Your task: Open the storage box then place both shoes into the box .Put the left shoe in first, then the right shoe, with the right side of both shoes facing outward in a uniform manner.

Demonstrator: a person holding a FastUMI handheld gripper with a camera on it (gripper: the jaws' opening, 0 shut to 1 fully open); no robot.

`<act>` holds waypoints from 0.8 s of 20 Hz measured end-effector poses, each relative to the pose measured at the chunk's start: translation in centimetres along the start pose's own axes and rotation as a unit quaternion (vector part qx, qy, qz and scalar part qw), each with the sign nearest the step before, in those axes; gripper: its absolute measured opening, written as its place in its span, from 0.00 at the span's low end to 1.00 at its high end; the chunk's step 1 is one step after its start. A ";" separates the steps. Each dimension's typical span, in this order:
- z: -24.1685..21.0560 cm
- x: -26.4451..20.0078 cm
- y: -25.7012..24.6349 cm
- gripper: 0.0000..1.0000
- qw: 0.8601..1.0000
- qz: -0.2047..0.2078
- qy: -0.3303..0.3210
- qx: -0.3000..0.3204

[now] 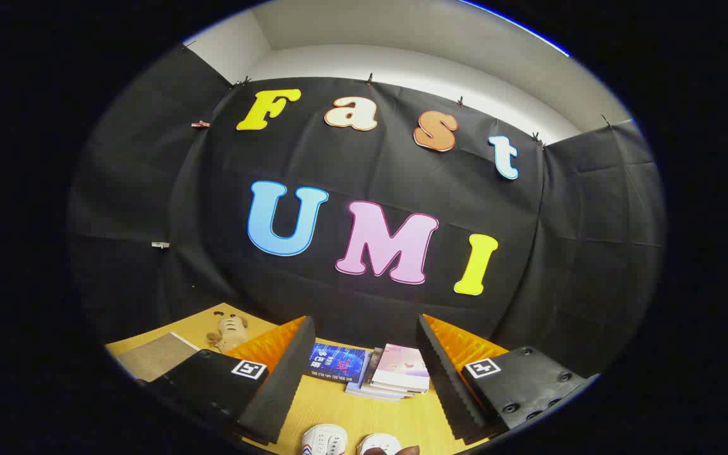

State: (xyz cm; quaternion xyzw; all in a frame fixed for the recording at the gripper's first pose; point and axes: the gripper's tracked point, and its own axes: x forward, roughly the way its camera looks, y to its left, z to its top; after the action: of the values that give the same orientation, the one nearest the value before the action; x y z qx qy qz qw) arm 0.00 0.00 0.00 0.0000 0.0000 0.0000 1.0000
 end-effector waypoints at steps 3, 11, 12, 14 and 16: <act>-0.3 0.0 0.5 0.98 1.000 0.001 0.005 0.003; -0.6 0.0 1.7 0.98 1.000 0.004 0.017 -0.002; -0.5 -0.1 1.8 0.98 1.000 0.005 0.016 -0.007; -0.4 -0.1 2.1 0.98 1.000 0.006 0.013 -0.011; -0.3 0.0 2.3 0.98 1.000 0.008 0.014 -0.015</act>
State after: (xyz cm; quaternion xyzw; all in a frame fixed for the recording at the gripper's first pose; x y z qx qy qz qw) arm -0.03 2.27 -0.30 -0.0146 0.0138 0.0084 0.9998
